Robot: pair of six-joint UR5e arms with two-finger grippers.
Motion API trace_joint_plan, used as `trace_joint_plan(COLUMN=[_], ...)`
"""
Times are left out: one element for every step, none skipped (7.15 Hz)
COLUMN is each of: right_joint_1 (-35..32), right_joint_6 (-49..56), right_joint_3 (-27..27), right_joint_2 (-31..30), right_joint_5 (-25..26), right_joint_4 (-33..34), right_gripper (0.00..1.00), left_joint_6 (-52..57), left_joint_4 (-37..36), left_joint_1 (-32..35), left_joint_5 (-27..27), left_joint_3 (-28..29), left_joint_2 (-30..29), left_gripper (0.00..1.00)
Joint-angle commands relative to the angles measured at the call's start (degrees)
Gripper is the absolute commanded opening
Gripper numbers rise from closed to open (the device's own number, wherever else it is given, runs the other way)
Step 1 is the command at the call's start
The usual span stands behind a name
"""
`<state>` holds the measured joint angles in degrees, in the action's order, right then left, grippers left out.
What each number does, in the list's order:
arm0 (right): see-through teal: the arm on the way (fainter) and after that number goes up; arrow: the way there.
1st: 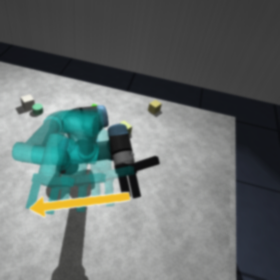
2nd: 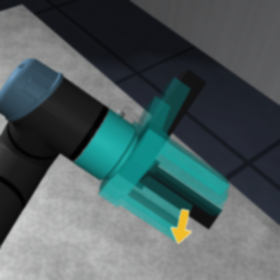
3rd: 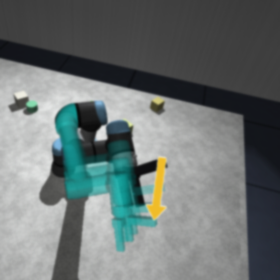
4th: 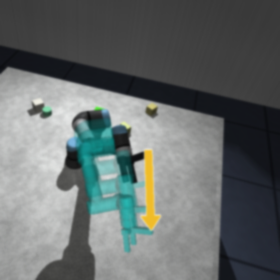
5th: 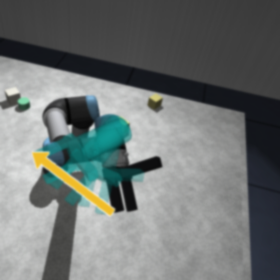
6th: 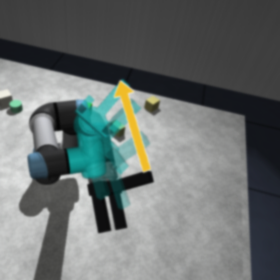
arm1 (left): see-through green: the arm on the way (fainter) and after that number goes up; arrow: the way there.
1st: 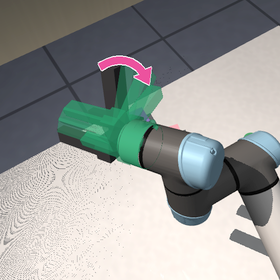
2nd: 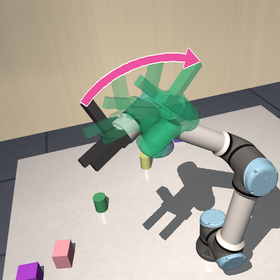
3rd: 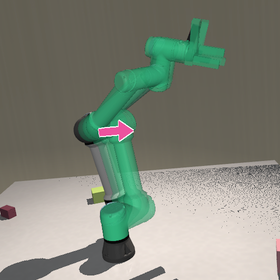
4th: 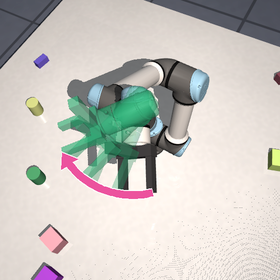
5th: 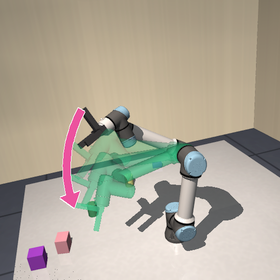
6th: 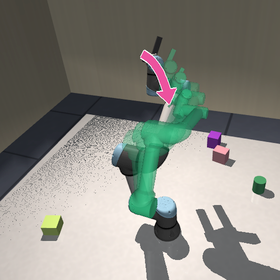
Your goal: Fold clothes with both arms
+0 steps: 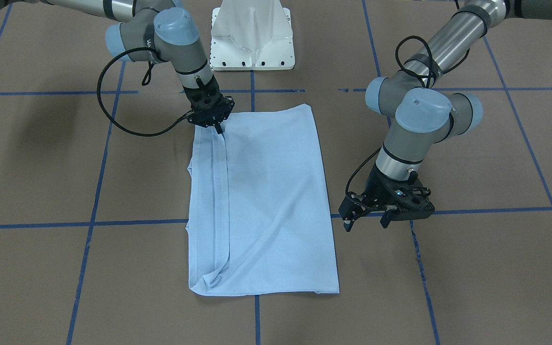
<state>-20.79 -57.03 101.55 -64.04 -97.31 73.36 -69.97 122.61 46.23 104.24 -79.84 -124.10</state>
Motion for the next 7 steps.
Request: trace_joint_plan(right_joint_1=[-2.22,-2.41,-2.58,-3.11,-3.03,-3.03,-2.76], right_joint_6=[-0.01,-0.18,-0.88,-1.41,-5.59,-8.50,-9.75], right_joint_3=[0.40,0.49,1.88,4.85,7.32,8.91,8.92], right_joint_2=[-1.44,-2.31,-3.89,-6.60,-9.85,-11.97,-11.81], right_joint_5=[-3.13,-3.76,-4.03,-4.99,-5.78,-5.87,-5.70], right_joint_4=[-0.32,-0.32,-0.23,0.12,0.21,0.21,0.21], right_gripper=[0.00,0.00,0.00,0.00,0.00,0.00,0.05], left_joint_6=[-0.26,-0.34,-0.35,-0.35,-0.35,-0.26,-0.26], left_joint_4=[0.00,0.00,0.00,0.00,0.09,0.09,0.44], left_joint_1=[0.00,-0.09,-0.09,-0.09,-0.44,-0.44,-0.53], left_joint_5=[0.00,0.00,0.00,0.00,0.00,0.00,0.00], left_joint_3=[-0.05,0.04,0.04,0.04,0.04,0.04,0.04], left_joint_2=[-0.09,-0.09,-0.09,-0.09,-0.09,-0.09,-0.01], left_gripper=[1.00,1.00,1.00,1.00,1.00,1.00,1.00])
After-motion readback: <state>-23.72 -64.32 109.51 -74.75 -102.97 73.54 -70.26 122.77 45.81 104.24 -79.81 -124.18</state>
